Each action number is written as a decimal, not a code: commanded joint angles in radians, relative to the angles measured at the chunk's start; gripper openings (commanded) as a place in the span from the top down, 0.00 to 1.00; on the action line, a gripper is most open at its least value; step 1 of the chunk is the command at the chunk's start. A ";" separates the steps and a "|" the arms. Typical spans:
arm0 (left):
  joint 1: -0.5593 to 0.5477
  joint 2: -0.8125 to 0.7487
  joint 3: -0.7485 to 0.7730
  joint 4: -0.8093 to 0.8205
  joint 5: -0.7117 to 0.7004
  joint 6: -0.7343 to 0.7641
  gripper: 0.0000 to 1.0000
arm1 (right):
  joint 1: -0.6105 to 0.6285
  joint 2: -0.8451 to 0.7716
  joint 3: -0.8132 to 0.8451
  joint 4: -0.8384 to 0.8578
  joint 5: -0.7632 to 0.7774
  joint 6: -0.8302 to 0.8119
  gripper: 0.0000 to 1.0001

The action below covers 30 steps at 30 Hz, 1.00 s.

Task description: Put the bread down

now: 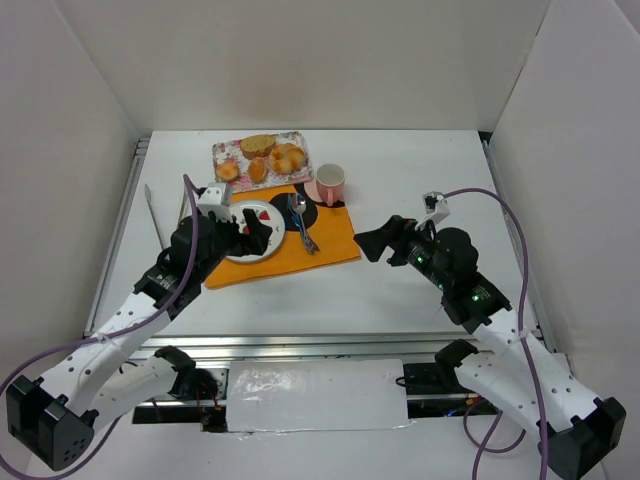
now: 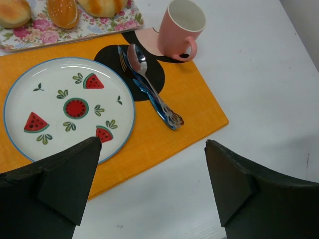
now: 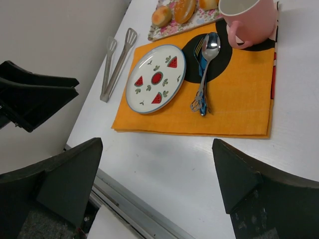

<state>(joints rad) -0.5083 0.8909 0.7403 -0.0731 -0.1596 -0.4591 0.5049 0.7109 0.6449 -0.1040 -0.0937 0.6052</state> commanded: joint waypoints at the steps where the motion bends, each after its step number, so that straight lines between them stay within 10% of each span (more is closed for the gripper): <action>1: -0.001 -0.009 0.010 0.058 -0.003 0.005 0.01 | -0.003 -0.001 0.010 0.047 0.015 0.007 0.00; 16: 0.025 0.160 0.240 -0.013 -0.257 0.076 0.00 | -0.002 -0.076 -0.033 0.052 0.254 0.159 0.00; 23: 0.305 0.399 0.428 -0.128 -0.110 -0.072 0.00 | -0.002 -0.143 -0.019 -0.082 0.430 0.248 0.00; 30: 0.376 0.614 0.778 -0.382 -0.170 0.118 0.01 | -0.002 -0.142 -0.100 0.036 0.364 0.185 0.00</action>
<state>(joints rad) -0.1558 1.4998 1.4128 -0.3531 -0.3164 -0.4278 0.5049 0.5529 0.5629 -0.1238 0.2657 0.8089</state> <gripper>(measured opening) 0.994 0.997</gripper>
